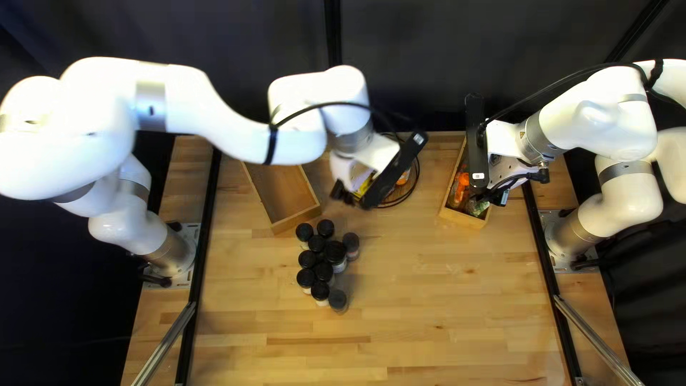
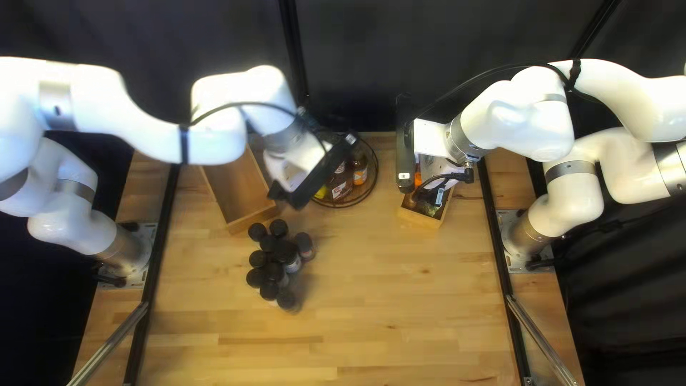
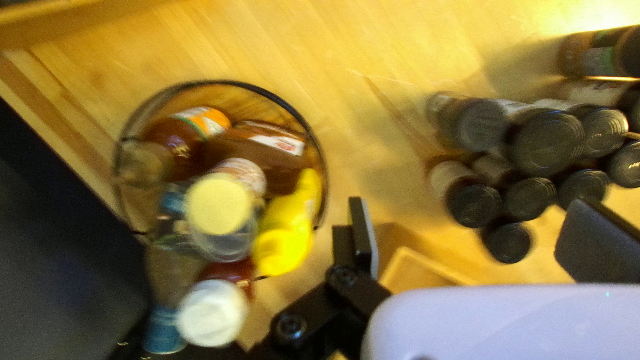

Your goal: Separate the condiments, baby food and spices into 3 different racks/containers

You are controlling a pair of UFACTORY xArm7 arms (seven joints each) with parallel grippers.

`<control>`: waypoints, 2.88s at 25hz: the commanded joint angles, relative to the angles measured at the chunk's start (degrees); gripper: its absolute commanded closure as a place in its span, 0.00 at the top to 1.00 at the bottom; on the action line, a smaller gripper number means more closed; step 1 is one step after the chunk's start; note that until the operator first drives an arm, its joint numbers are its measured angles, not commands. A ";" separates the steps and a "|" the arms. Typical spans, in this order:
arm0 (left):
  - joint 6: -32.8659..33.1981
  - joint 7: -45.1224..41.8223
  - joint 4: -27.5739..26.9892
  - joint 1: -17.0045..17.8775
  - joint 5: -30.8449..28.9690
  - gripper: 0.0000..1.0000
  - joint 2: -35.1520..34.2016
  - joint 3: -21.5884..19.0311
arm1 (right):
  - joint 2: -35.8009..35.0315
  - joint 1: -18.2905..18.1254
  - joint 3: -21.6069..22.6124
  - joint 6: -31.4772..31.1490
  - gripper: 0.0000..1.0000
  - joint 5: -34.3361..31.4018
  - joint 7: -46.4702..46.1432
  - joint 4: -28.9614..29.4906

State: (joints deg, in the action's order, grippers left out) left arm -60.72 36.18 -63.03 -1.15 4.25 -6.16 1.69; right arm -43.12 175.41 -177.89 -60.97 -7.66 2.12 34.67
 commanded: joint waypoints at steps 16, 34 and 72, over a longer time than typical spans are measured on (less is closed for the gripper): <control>9.75 -52.45 12.38 1.75 -6.94 1.00 0.83 -9.72 | 0.00 0.00 0.00 0.00 1.00 0.00 0.00 0.00; 11.81 -70.09 11.56 3.16 -16.72 1.00 9.76 -10.63 | 0.00 0.00 0.00 0.00 1.00 0.00 0.00 0.00; 4.41 -61.41 6.44 3.29 -11.79 1.00 4.98 -10.86 | 0.00 0.00 0.00 0.00 1.00 0.00 0.00 0.00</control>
State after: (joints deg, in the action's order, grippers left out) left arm -58.60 -26.42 -58.94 2.69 -8.99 -0.54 -9.71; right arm -43.12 175.41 -177.89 -60.97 -7.66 2.12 34.67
